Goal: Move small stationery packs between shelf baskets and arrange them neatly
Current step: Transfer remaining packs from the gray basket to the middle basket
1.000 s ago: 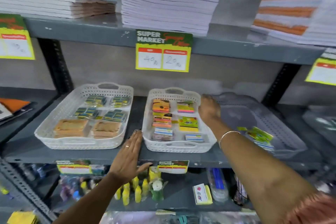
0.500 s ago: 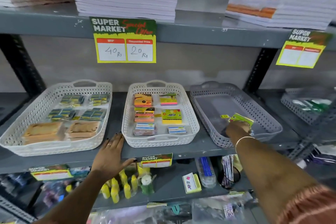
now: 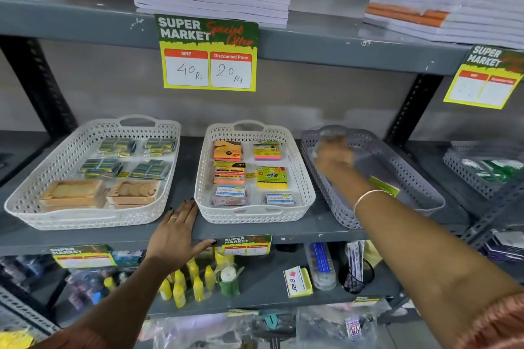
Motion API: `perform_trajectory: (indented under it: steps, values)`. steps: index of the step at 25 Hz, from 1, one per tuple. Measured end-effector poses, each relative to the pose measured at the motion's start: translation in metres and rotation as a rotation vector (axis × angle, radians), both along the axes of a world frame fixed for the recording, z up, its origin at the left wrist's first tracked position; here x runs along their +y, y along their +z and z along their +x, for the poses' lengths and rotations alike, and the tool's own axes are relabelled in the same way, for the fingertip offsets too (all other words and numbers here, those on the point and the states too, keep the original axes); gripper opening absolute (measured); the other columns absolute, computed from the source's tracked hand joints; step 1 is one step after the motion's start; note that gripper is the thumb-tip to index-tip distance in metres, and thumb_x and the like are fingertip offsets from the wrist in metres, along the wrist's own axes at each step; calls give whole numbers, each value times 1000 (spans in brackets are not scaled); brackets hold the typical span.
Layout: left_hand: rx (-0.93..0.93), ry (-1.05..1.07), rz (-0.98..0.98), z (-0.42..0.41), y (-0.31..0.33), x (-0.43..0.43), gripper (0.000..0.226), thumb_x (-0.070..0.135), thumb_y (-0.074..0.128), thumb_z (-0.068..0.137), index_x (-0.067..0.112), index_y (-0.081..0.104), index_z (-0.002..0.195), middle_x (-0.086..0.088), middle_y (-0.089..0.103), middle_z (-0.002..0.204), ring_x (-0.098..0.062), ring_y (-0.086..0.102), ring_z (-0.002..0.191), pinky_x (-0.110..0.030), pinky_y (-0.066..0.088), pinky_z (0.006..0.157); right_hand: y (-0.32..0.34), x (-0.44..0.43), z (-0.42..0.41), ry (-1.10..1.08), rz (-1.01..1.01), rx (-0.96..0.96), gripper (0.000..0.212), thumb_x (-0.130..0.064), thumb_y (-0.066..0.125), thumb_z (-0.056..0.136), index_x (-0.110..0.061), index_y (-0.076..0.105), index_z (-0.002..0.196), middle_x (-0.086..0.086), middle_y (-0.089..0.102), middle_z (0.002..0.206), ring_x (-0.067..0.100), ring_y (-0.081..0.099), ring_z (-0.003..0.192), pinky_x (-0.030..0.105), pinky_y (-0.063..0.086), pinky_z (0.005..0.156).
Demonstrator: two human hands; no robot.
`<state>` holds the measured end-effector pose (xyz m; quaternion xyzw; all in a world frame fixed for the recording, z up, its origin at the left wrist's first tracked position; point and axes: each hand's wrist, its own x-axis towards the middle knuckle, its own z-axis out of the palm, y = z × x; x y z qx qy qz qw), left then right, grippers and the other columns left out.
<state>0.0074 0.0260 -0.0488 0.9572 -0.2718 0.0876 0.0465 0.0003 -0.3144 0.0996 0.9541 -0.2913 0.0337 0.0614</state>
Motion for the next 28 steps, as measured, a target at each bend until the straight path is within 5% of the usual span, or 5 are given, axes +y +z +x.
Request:
perform_trajectory:
  steps: [3,6,11,21,28]
  values:
    - [-17,-2,3,0,0,0,100,78,24,70,3,38,136,-13,43,141,-24,38,130,-41,27,107,12,41,13,319,88,-51,47,-26,61,84,-16,51,129,12,46,132,29,36,129,42,45,100]
    - [-26,5,-3,-1,2,0,101,78,24,70,3,39,135,-14,44,140,-25,39,129,-41,28,106,-2,69,12,494,251,129,37,-25,63,83,-19,60,119,10,50,118,27,37,127,39,44,97]
    - [-23,2,10,0,2,0,105,80,16,68,6,29,140,-11,34,147,-22,28,135,-38,19,111,-28,83,2,529,119,380,43,-25,63,85,-10,55,125,14,49,129,30,35,130,39,44,90]
    - [-15,2,5,-4,7,0,107,80,11,64,8,21,143,-9,27,150,-20,21,138,-35,13,112,-37,77,3,537,125,428,50,-29,61,88,-9,49,132,16,46,135,30,32,133,42,43,98]
    - [-5,-89,-256,-12,17,3,103,78,29,76,1,13,143,-20,21,149,-29,15,138,-38,13,113,-16,20,-9,389,223,22,50,-37,54,93,-7,48,133,17,48,139,33,39,132,42,40,106]
